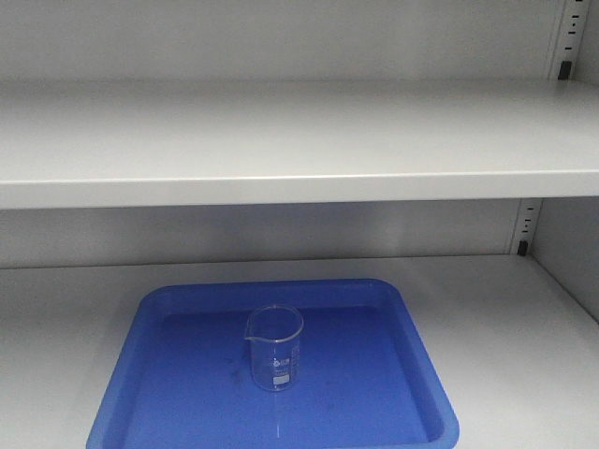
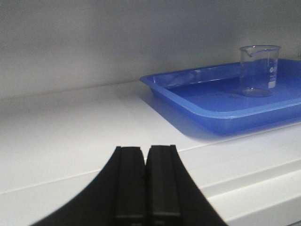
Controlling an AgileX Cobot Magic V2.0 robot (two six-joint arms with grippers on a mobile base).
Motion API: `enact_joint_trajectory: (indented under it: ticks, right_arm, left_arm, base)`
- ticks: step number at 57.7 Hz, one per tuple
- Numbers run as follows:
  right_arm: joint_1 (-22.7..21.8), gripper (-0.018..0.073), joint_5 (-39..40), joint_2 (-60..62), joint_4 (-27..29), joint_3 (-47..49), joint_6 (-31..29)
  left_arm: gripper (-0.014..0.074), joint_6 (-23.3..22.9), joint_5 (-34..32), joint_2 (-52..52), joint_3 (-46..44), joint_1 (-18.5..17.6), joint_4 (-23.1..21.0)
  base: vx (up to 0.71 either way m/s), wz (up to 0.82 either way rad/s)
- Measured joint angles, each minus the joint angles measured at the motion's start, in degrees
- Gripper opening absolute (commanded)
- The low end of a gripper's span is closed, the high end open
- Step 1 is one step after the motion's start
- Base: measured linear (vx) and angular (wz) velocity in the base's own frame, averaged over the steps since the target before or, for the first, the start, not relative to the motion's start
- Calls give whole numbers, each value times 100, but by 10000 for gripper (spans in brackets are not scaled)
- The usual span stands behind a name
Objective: Pick beaker and place in left cabinet
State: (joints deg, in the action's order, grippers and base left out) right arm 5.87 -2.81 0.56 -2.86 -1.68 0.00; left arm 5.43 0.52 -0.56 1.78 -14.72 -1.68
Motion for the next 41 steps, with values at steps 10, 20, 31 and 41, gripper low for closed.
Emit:
enact_joint_trajectory:
  ticks: [10, 20, 31, 41]
  right_arm:
    - [0, -6, -170, 1, -112, 0, 0]
    - [0, -6, -178, 1, -120, 0, 0]
    - [0, -6, -179, 1, -124, 0, 0]
    - [0, -6, -179, 1, -124, 0, 0]
  left_arm:
    - [1, 0, 0, 0, 0, 0, 0]
    - [1, 0, 0, 0, 0, 0, 0]
    - [1, 0, 0, 0, 0, 0, 0]
    - [1, 0, 0, 0, 0, 0, 0]
  base:
    - [0, 0]
    - [0, 0]
    - [0, 0]
    - [0, 0]
